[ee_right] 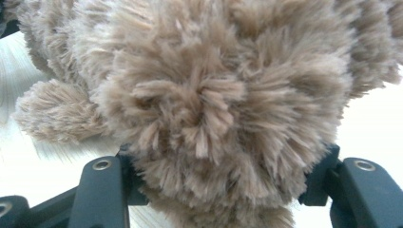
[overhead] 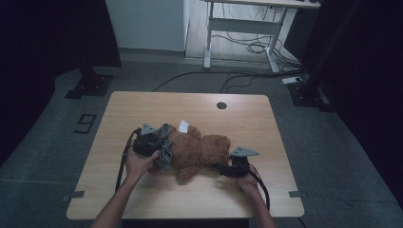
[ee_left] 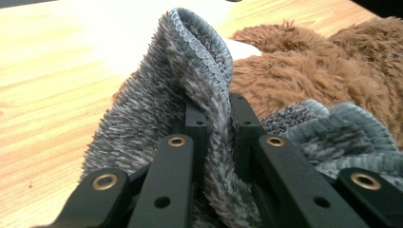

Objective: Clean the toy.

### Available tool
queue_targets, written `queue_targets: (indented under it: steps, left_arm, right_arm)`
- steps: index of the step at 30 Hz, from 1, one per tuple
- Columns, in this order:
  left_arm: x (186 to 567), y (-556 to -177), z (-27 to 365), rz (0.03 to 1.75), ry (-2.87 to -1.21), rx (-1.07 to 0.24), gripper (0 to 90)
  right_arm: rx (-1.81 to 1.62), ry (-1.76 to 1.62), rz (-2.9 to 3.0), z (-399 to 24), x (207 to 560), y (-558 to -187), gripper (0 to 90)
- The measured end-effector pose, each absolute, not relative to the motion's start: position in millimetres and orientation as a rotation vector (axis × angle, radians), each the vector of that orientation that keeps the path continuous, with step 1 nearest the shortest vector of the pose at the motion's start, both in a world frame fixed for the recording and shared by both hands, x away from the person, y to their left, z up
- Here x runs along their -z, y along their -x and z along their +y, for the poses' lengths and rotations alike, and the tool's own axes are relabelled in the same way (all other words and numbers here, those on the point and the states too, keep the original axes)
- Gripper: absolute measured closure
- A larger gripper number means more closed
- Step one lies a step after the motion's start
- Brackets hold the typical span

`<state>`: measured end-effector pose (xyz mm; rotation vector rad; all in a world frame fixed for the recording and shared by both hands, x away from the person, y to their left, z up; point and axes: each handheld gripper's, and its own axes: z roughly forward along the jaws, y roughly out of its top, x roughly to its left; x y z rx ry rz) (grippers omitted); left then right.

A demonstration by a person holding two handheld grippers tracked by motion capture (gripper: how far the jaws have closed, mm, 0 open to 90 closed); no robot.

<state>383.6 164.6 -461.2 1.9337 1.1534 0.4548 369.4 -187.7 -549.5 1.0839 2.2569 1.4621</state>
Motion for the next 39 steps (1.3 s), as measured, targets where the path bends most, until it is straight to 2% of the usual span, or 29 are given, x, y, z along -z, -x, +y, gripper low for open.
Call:
queue_targets:
  steps: [5,7,9,11,18,20,24,31,34,36,39]
  left_arm:
    - [445.1,-380.8,146.3,1.091,-1.905,-0.447,80.9]
    - [431.9,-379.4,116.8,1.002,-1.928,-0.435,80.9]
    - [428.8,-379.4,104.6,0.973,-1.929,-0.416,80.8]
    - [423.7,-380.2,64.7,0.895,-1.95,-0.37,80.8]
    - [439.4,-389.4,-8.9,0.827,-2.043,-0.244,80.7]
    - [448.4,-390.0,-21.5,0.818,-2.07,-0.247,80.6]
    - [453.1,-392.1,-19.7,0.822,-2.073,-0.274,80.6]
    - [449.3,-392.8,5.3,0.867,-2.088,-0.367,80.7]
    - [452.7,-395.8,25.3,0.921,-2.097,-0.405,80.8]
    - [456.2,-398.4,51.2,0.969,-2.042,-0.356,80.8]
    - [452.8,-394.4,66.9,0.975,-2.012,-0.379,80.8]
  right_arm:
    - [-1.467,-1.094,2.259,-188.2,549.8,-369.8,38.0]
    - [-1.468,-1.095,2.256,-188.1,549.7,-369.7,38.1]
    - [-1.468,-1.093,2.255,-188.1,549.8,-369.8,38.0]
    - [-1.467,-1.099,2.257,-188.1,549.7,-369.0,38.0]
    - [-1.467,-1.092,2.256,-188.8,549.8,-367.5,38.0]
    - [-1.463,-1.092,2.257,-188.9,549.9,-367.5,38.0]
    - [-1.455,-1.098,2.261,-189.4,550.0,-367.3,38.4]
    - [-1.44,-1.1,2.261,-187.8,549.4,-366.7,39.6]
    - [-1.444,-1.097,2.267,-188.9,549.8,-367.3,39.8]
    - [-1.446,-1.096,2.266,-188.7,550.0,-367.2,39.9]
    - [-1.444,-1.098,2.268,-188.8,550.0,-367.0,39.9]
